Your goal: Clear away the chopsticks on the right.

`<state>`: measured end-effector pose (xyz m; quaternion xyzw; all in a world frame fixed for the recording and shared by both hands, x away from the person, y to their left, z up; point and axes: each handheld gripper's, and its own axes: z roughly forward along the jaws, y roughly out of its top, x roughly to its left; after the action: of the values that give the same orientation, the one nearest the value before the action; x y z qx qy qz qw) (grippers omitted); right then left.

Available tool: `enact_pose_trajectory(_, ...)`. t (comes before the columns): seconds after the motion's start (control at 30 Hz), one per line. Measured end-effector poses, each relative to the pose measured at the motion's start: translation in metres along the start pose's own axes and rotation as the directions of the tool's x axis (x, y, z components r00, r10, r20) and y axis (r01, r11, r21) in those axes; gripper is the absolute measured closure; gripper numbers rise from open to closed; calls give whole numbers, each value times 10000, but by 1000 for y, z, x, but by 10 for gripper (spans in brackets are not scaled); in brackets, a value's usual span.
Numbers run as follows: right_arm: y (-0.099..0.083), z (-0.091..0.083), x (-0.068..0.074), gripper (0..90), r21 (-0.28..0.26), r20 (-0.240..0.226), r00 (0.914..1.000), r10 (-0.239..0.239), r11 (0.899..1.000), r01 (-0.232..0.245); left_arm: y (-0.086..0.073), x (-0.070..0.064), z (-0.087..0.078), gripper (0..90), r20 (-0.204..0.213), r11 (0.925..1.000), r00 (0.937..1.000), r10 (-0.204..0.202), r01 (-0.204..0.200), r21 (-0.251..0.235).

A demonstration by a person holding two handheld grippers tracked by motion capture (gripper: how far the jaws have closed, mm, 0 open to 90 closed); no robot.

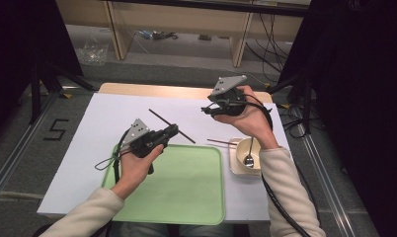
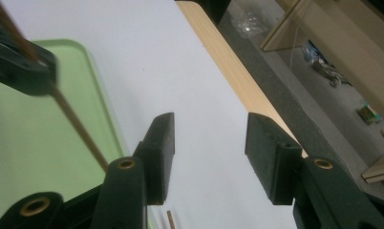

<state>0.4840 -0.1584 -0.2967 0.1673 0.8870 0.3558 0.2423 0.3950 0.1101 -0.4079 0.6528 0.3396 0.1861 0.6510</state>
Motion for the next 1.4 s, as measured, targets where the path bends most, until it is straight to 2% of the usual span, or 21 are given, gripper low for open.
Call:
enact_pose_trajectory(0.13, -4, -2, -5, 544, 53, 96, 9997, 214, 9998, -215, 10, 3, -24, 848, 119, 9940, 9996, 242, -253, 1066)
enact_pose_trajectory(0.3, -6, -4, -8, 545, 114, 194, 9994, 281, 9995, -283, 19, 10, -54, 847, 60, 9739, 9997, 233, -241, 2258)
enact_pose_trajectory(0.4, -9, -5, -10, 547, 188, 314, 9988, 375, 9991, -381, 24, 16, -72, 847, -59, 9537, 9997, 247, -218, 3000)
enact_pose_trajectory(0.5, -10, -5, -11, 547, 294, 334, 9987, 382, 9988, -392, 30, 22, -87, 848, -255, 9228, 9996, 130, -21, 3852)
enact_pose_trajectory(0.6, -11, -4, -13, 547, 313, 391, 9990, 234, 9992, -247, 39, 25, -97, 848, -355, 8823, 9993, -69, 228, 4702)
enact_pose_trajectory(0.67, -11, -3, -13, 548, 345, 394, 9990, 215, 9991, -229, 46, 28, -103, 848, -370, 8444, 9991, -206, 372, 5344)
enact_pose_trajectory(0.7, -11, -3, -13, 549, 355, 395, 9990, 194, 9992, -208, 47, 28, -103, 848, -485, 8311, 9982, -353, 563, 5532)
enact_pose_trajectory(0.73, -11, -3, -12, 550, 358, 372, 9991, 193, 9991, -206, 51, 31, -106, 847, -347, 7926, 9992, -197, 368, 6087)
enact_pose_trajectory(0.77, -11, -3, -12, 550, 396, 397, 9987, 308, 9987, -323, 51, 31, -107, 847, -453, 7868, 9986, -276, 497, 6151)
enact_pose_trajectory(0.83, -11, -3, -12, 551, 401, 381, 9988, 303, 9987, -318, 52, 33, -107, 848, -581, 7471, 9978, -331, 633, 6617)
enact_pose_trajectory(0.9, -11, -3, -12, 551, 400, 389, 9987, 317, 9986, -333, 50, 35, -106, 848, -641, 7240, 9974, -335, 685, 6864)
enact_pose_trajectory(0.93, -12, -3, -12, 551, 415, 363, 9987, 358, 9984, -373, 49, 37, -105, 848, -603, 7050, 9979, -233, 591, 7068)
enact_pose_trajectory(0.97, -12, -2, -13, 551, 438, 339, 9988, 350, 9984, -365, 47, 38, -103, 847, -653, 6941, 9977, -188, 601, 7174)
enact_pose_trajectory(1.0, -12, -2, -13, 551, 448, 350, 9988, 331, 9984, -347, 46, 40, -101, 847, -671, 6733, 9976, -150, 598, 7369)
enact_pose_trajectory(1.03, -13, -2, -13, 551, 450, 373, 9987, 343, 9983, -360, 43, 40, -99, 848, -877, 6699, 9958, -278, 837, 7377)
enact_pose_trajectory(1.07, -13, -1, -13, 552, 457, 380, 9987, 326, 9984, -343, 41, 42, -97, 848, -855, 6537, 9963, -121, 725, 7533)
enact_pose_trajectory(1.1, -13, -1, -14, 552, 439, 375, 9991, 205, 9988, -221, 39, 44, -94, 848, -974, 6479, 9952, -104, 809, 7574)
enact_pose_trajectory(1.13, -13, -1, -14, 552, 453, 389, 9990, 204, 9987, -221, 36, 46, -91, 847, -1075, 6532, 9939, -234, 966, 7510)
enact_pose_trajectory(1.2, -13, -1, -14, 553, 499, 393, 9990, 228, 9984, -248, 35, 49, -88, 847, -1068, 6535, 9938, -295, 1000, 7503)
enact_pose_trajectory(1.33, -14, -1, -14, 552, 645, 627, 9976, 278, 9974, -318, 29, 53, -79, 848, -1310, 6634, 9908, -347, 1208, 7384)
enact_pose_trajectory(1.4, -15, -1, -15, 551, 650, 614, 9976, 330, 9972, -369, 26, 56, -75, 848, -1457, 6594, 9885, -412, 1364, 7393)
